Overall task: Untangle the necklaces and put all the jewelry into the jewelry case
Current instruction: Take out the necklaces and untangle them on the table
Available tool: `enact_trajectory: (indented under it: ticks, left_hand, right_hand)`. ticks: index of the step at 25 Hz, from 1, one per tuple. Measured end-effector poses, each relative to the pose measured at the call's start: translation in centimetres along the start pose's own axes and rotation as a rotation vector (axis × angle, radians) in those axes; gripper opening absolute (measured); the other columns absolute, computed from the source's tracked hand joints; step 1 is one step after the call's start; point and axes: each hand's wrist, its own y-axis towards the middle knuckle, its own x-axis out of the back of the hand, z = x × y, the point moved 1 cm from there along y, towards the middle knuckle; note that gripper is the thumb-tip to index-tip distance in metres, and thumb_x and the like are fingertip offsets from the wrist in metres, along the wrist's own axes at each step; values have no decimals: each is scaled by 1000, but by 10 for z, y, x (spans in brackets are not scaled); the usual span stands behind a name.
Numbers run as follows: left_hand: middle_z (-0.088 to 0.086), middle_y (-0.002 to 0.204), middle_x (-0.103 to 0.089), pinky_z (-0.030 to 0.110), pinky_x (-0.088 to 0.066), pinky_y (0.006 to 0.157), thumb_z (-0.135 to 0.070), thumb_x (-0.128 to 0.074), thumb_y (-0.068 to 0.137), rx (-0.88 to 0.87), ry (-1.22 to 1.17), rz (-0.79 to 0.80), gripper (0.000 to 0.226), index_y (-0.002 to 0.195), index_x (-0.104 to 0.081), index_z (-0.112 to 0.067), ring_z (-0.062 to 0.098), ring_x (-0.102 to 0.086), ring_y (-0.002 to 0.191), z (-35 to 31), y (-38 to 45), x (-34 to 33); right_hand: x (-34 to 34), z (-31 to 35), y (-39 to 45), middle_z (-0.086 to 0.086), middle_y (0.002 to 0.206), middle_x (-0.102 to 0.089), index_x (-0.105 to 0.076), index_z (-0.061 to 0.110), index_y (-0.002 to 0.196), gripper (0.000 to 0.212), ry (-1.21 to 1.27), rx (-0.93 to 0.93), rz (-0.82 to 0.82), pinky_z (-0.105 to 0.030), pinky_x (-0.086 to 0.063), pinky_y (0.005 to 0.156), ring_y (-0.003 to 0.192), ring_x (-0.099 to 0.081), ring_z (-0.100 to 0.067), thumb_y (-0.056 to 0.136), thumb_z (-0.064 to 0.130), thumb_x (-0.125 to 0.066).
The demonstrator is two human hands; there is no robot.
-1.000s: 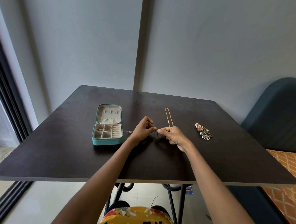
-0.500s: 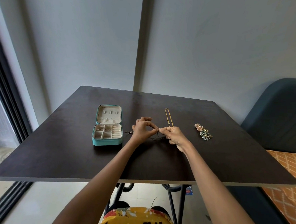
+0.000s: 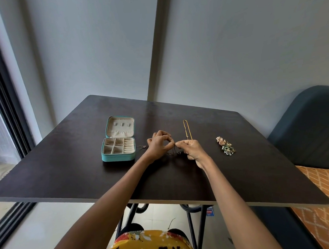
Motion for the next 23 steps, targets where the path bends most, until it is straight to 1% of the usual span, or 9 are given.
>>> enact_trajectory:
  ticks: [3,6,12,15,17,20,23]
  left_hand:
    - [-3,115,-53,29,-17,89,-27,-59,90,5,-27,1,15,86,-66,-13,12,-41,116,0,1,1]
    - [-3,115,-53,28,-16,88,-26,-60,90,12,-43,-6,15,86,-66,-14,11,-41,116,0,1,1]
    - [-10,108,-47,27,-15,88,-26,-57,91,9,-63,42,15,87,-65,-14,11,-40,115,-1,0,2]
    - [-7,108,-50,28,-16,88,-23,-56,92,51,-118,-9,11,86,-63,-17,14,-42,115,-1,0,3]
    - [-5,109,-52,28,-15,89,-24,-59,90,63,-160,-36,8,85,-64,-20,12,-43,115,0,0,5]
    - [-7,110,-52,29,-14,90,-28,-67,84,47,-175,-44,5,81,-67,-25,8,-42,114,-2,-2,6]
    - [-9,117,-53,30,-16,91,-32,-71,81,24,-102,-47,8,82,-71,-24,8,-40,117,-2,-3,5]
  right_hand:
    - [0,0,0,6,54,-32,-68,18,78,11,-7,5,12,-16,-14,35,46,-20,-5,87,23,-66]
    - [0,1,-1,8,51,-33,-68,18,77,11,6,13,20,-16,-14,35,43,-20,-3,87,23,-67]
    - [-4,6,-5,3,54,-29,-63,17,71,17,-21,12,-37,-16,-14,36,41,-18,-4,88,18,-61]
    - [-2,4,-3,2,59,-31,-63,16,73,14,0,8,-28,-17,-13,37,46,-18,-7,87,19,-62]
    - [0,3,-3,2,59,-32,-64,16,75,13,17,5,-21,-17,-14,37,47,-18,-7,87,21,-63]
    - [0,2,-2,4,56,-33,-66,17,76,13,31,6,-36,-16,-16,37,42,-20,-4,87,23,-65]
    - [0,0,-1,7,52,-39,-68,16,78,11,47,22,-62,-14,-19,35,36,-25,-3,87,22,-65]
